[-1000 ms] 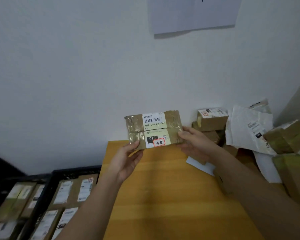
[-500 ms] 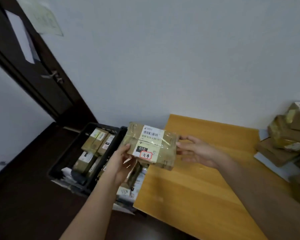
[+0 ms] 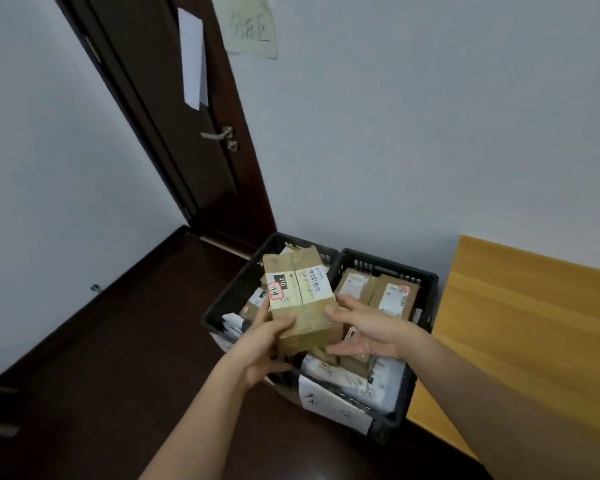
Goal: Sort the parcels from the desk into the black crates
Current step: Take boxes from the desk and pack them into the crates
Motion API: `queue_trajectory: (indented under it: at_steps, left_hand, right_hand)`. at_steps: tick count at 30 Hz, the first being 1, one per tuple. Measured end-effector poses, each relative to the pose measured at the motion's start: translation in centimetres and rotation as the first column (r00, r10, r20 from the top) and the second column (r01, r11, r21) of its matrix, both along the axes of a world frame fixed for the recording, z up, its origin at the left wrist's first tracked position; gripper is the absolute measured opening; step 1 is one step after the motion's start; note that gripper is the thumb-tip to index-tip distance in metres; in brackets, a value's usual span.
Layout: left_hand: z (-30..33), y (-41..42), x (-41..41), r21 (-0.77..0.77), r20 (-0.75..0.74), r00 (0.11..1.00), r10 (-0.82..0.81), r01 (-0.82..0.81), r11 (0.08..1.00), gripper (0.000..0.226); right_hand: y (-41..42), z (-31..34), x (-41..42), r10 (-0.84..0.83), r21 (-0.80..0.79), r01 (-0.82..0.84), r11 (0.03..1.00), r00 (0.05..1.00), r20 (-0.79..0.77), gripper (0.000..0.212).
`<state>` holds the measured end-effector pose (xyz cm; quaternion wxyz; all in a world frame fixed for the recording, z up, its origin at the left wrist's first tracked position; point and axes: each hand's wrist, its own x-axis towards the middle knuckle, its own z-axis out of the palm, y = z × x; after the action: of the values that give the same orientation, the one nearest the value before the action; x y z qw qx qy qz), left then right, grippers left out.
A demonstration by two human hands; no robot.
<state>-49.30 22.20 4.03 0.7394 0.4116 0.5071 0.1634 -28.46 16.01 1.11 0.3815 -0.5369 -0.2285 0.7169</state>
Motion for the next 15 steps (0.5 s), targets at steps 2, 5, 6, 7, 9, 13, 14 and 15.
queue_trajectory:
  at_steps: [2,5,6,7,9,13,14,15]
  left_hand:
    - [-0.3,1.7,-2.7,-0.012,-0.024,0.999,0.049,-0.049,0.999,0.055]
    - [-1.3,4.1,-5.9,-0.047,-0.089,0.992,0.092,-0.096,0.994,0.045]
    - [-1.5,4.8,-6.7,-0.064,-0.127,0.988,0.087,-0.096,0.993,0.039]
    - [-1.8,5.4,-7.3,-0.082,-0.153,0.984,0.093,-0.107,0.991,0.033]
    - [-2.2,6.5,-8.2,-0.123,-0.178,0.977,0.12,-0.143,0.982,0.022]
    - [-3.7,9.6,-9.4,-0.138,-0.205,0.96,0.189,-0.22,0.966,0.014]
    - [-4.2,10.9,-9.7,-0.131,-0.225,0.952,0.206,-0.239,0.962,0.016]
    - [-4.7,11.9,-10.0,-0.119,-0.244,0.945,0.219,-0.254,0.96,0.018]
  right_hand:
    - [1.7,-0.4,-2.5,0.118,-0.027,-0.116,0.993,0.991,0.068,0.08]
    - [4.0,-1.2,-5.1,0.234,-0.094,-0.221,0.971,0.957,0.169,0.078]
    - [4.7,-1.6,-5.7,0.24,-0.108,-0.224,0.969,0.955,0.173,0.076]
    - [5.5,-2.0,-6.2,0.238,-0.117,-0.221,0.968,0.957,0.165,0.075]
    - [7.2,-2.5,-7.2,0.24,-0.129,-0.224,0.966,0.963,0.123,0.068]
    - [11.5,-4.0,-9.2,0.259,-0.152,-0.248,0.957,0.964,0.06,0.066]
    - [12.9,-4.5,-9.8,0.261,-0.154,-0.251,0.956,0.964,0.049,0.064]
    - [14.2,-5.0,-10.2,0.259,-0.156,-0.25,0.955,0.965,0.039,0.061]
